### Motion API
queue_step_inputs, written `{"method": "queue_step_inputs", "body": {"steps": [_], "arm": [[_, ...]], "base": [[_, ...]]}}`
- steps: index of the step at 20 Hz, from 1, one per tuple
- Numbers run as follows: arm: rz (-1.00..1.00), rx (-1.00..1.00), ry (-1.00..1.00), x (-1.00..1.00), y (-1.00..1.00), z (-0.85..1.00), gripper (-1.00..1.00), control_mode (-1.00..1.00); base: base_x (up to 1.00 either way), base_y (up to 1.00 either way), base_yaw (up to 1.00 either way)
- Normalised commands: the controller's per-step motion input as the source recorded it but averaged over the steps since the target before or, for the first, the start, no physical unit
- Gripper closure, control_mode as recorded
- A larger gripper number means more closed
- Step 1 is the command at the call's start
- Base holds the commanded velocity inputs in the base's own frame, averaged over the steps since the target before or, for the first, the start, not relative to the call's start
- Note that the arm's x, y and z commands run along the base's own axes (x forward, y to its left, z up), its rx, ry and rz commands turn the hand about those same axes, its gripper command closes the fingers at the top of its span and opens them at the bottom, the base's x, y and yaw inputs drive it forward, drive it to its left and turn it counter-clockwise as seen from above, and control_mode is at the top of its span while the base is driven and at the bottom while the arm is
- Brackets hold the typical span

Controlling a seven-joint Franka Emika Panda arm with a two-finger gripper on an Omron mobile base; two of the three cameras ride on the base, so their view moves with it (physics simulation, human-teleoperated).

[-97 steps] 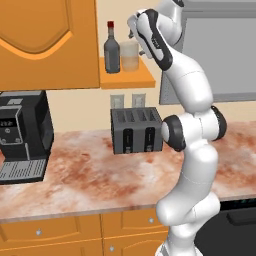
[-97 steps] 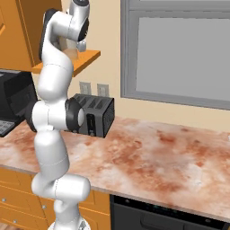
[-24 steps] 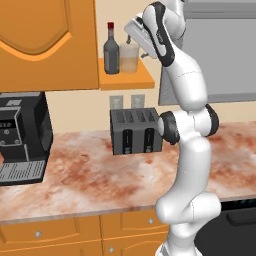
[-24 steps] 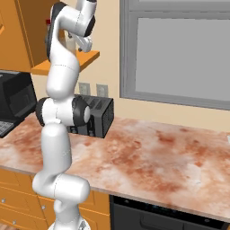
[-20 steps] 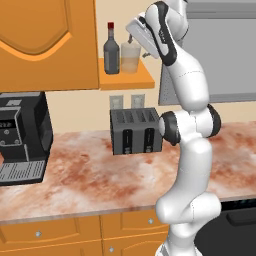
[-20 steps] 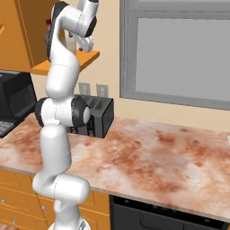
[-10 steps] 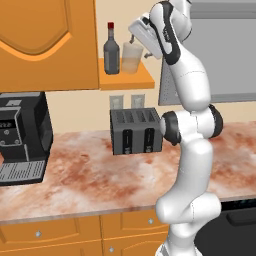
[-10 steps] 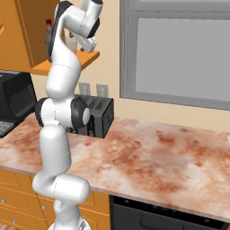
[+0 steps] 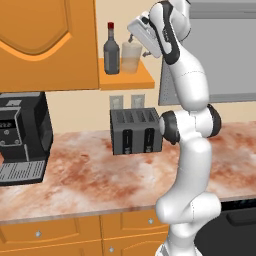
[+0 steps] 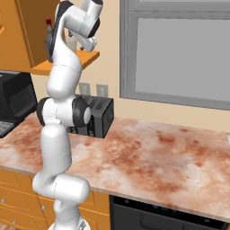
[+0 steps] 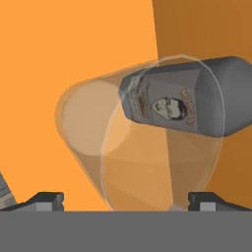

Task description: There is a bowl on the dining counter. Grab a lemon wedge from the fridge and place it in the bowl. Then get the liquor bottle and glass cup from the cabinet and place them next to the bowl.

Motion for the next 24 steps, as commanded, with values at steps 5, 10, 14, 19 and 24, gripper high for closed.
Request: {"method": "queue_step_inputs", "body": {"steps": [5, 10, 14, 19, 24], "arm": [[0.05, -0.01, 0.0, 0.0, 0.0, -0.01, -1.0, -1.0], [0.09, -0.06, 0.0, 0.0, 0.01, -0.33, -1.0, -1.0], [0.08, -0.04, 0.0, 0.0, 0.0, -0.08, -1.0, -1.0], [0.06, -0.05, 0.01, 0.0, 0.02, -0.35, -1.0, -1.0], [0.08, -0.1, 0.08, 0.0, 0.09, -0.58, -1.0, -1.0]], "base": [[0.0, 0.0, 0.0], [0.0, 0.0, 0.0], [0.0, 0.0, 0.0], [0.0, 0.0, 0.0], [0.0, 0.0, 0.0]]}}
